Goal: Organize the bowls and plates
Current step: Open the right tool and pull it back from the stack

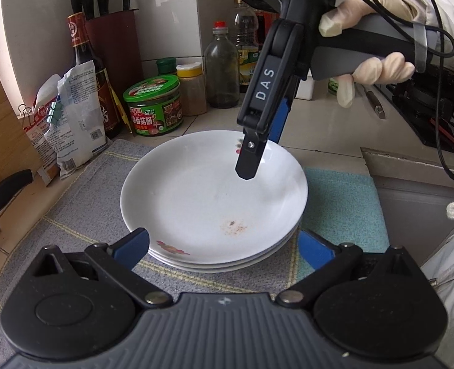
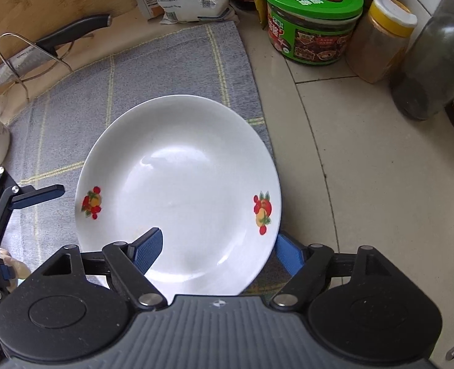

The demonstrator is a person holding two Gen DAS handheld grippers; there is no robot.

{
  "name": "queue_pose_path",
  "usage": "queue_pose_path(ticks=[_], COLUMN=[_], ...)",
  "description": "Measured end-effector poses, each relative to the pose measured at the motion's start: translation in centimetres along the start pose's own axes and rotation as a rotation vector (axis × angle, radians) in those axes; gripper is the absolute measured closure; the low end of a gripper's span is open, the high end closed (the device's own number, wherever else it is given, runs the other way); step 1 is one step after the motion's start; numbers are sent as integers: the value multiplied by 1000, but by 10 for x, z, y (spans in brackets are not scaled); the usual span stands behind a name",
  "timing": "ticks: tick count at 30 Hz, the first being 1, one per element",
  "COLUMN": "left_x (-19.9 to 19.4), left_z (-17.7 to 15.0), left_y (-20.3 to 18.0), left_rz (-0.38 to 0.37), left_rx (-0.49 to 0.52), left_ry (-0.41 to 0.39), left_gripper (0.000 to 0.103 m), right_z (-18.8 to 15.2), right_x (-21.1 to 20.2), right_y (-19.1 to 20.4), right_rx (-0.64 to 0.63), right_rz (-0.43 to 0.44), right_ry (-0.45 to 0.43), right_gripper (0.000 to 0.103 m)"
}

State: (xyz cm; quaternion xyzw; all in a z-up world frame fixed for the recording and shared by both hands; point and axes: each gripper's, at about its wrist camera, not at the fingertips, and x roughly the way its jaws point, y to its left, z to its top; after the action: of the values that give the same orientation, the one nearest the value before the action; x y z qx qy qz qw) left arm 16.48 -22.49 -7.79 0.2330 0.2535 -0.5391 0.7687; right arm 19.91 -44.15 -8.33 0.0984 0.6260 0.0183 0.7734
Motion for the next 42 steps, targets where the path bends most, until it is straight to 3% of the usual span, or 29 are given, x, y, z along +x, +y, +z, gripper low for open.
queue_pose_path(ticks=[5, 10, 12, 21, 24, 28, 34, 42], left_x=[-6, -18, -25, -81, -104, -134, -187, -245], left_z=[-2, -5, -6, -33, -46, -65, -100, -152], left_y=[5, 13, 15, 18, 18, 23, 20, 24], left_rz=[35, 106, 150, 388, 438, 451, 432, 487], left_rx=[-69, -179, -228, -502, -523, -519, -437, -407], left_ry=[-10, -21, -18, -38, -55, -69, -61, -12], left_gripper=[1, 1, 1, 1, 1, 1, 1, 1], right_z=[-2, -6, -7, -6, -12, -26, -52, -95], right_x=[-12, -22, -23, -24, -26, -21, 0, 26], right_y=[13, 36, 44, 96, 118, 151, 205, 278], right_rx=[-62, -174, -216, -387, -413, -432, -412, -555], right_rz=[-26, -47, -41, 10, 3, -22, -37, 49], right_ry=[-82, -226, -291, -491, -546, -590, -552, -549], right_gripper=[13, 5, 0, 0, 0, 0, 0, 0])
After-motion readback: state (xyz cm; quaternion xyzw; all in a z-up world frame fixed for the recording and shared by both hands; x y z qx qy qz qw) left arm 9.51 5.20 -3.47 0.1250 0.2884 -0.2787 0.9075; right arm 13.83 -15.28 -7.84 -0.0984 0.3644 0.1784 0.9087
